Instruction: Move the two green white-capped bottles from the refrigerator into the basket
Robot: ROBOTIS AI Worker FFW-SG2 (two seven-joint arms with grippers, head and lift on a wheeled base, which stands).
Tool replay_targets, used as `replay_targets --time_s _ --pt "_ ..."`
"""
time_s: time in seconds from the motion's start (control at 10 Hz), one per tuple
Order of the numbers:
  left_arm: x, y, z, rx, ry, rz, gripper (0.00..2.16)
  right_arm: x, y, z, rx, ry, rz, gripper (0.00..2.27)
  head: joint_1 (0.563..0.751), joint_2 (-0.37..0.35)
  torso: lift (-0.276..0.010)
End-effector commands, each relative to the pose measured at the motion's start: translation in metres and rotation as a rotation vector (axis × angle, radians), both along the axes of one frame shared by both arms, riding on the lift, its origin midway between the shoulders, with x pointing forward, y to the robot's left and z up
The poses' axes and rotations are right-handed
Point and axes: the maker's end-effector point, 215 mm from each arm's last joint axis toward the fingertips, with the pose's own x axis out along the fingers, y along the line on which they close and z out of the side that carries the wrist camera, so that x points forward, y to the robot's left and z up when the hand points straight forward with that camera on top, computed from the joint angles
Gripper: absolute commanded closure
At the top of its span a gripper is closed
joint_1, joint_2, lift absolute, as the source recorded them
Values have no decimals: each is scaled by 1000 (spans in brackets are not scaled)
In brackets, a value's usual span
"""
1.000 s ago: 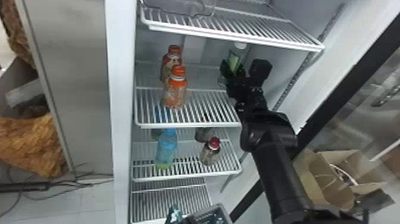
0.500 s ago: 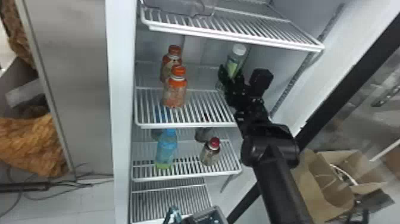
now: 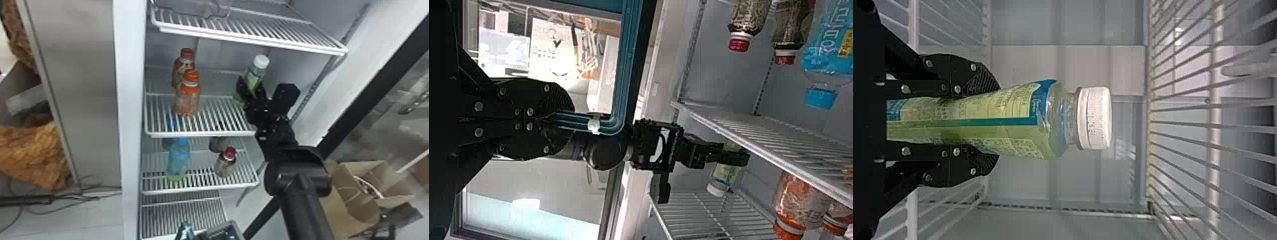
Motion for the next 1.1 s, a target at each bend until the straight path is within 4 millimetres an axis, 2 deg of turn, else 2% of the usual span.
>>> replay_targets --time_s 0.0,0.3,0.4,0.7,1.0 --pt "-1 0 0 0 0 -2 1214 -4 -1 5 -3 -11 -1 886 695 -350 -4" --pt "-1 0 0 -1 1 -1 1216 -27 0 15 4 -27 -2 886 695 -350 -4" --pt "-2 0 -1 0 4 -2 1214 -37 0 13 12 -19 1 886 695 -350 -4" --pt "-2 0 -1 -2 6 1 1216 -72 0 18 33 -21 17 886 695 -350 -4" --pt "-2 1 -1 -2 8 3 1216 -109 17 30 45 -30 59 886 695 -350 -4"
